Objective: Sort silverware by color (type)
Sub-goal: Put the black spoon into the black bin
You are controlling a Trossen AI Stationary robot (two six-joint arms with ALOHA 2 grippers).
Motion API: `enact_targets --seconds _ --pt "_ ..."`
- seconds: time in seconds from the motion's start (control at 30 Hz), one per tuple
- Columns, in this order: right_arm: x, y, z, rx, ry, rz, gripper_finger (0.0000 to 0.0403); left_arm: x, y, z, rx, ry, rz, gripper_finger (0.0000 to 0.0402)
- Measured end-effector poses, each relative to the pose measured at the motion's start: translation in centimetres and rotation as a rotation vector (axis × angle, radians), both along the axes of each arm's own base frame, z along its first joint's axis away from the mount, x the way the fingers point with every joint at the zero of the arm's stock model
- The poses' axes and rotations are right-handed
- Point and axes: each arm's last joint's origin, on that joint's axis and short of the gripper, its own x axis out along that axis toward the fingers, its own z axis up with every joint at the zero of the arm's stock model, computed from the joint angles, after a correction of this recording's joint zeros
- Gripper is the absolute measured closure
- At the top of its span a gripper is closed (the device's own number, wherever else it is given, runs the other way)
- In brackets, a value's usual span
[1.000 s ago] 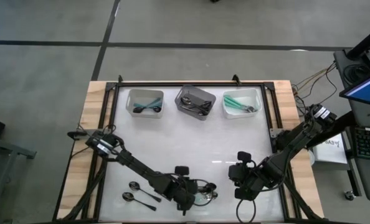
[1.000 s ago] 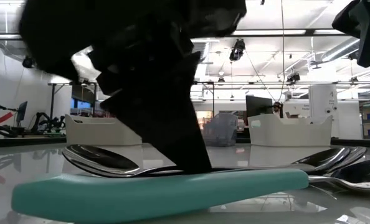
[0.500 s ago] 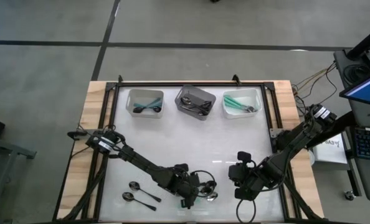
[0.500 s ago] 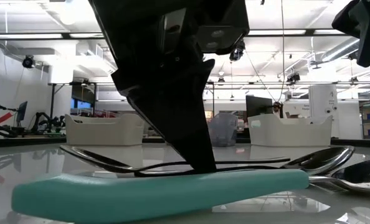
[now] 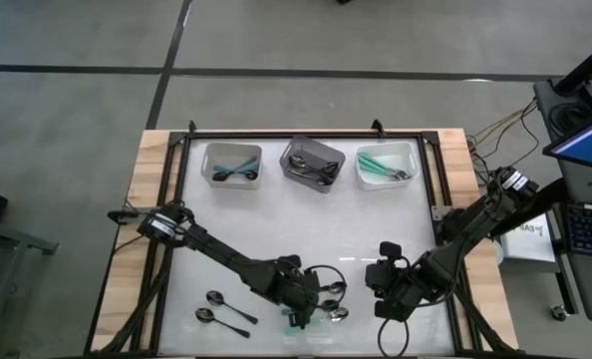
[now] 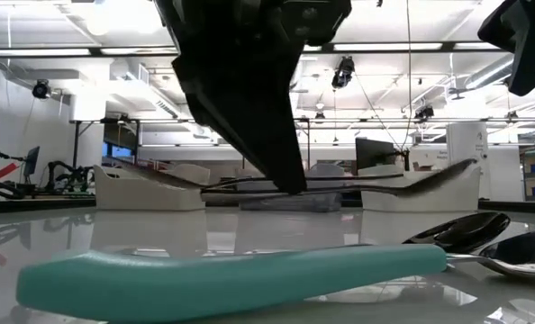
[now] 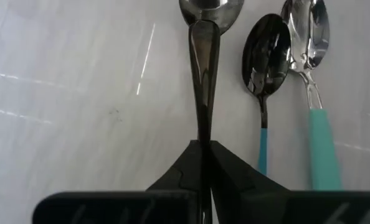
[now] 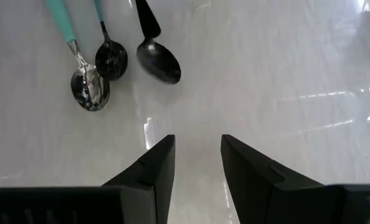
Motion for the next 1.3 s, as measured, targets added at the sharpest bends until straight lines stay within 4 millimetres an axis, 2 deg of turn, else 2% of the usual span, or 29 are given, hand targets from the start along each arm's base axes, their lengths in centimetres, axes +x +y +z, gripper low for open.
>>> enact_targets --seconds 0.17,0.4,0.57,0.7,0.8,1.03,1.17,1.3 --pt "0.0 0.0 0.0 -0.001 0.0 0.001 0.028 0.1 0.1 0.9 -0.01 -0.024 -0.002 0.04" --pt "0.0 0.0 0.0 -0.003 0.001 0.002 0.028 -0.1 0.3 0.3 -0.005 0.002 0.009 0.04" --pt "0.0 0.0 0.0 -0.004 0.002 0.001 0.028 0.5 1.9 0.7 0.044 -0.009 -0.001 0.04" --pt "0.0 0.0 0.0 -0.003 0.0 -0.002 0.028 1.8 5.5 1.6 0.094 0.0 0.015 0.04" --pt "0.0 0.0 -0.1 -0.003 0.0 -0.002 0.028 3.0 8.7 3.0 0.139 0.008 0.007 0.04" --pt "0.0 0.0 -0.1 -0.005 0.002 -0.002 0.028 5.4 17.3 9.4 0.328 -0.03 -0.02 0.04" --pt "0.0 -0.1 -0.1 -0.005 0.002 -0.001 0.028 5.3 23.3 12.6 0.388 -0.037 0.026 0.04" --pt "-0.1 -0.1 -0.1 -0.01 0.006 0.0 0.028 4.0 29.1 13.2 0.387 0.025 0.09 0.04"
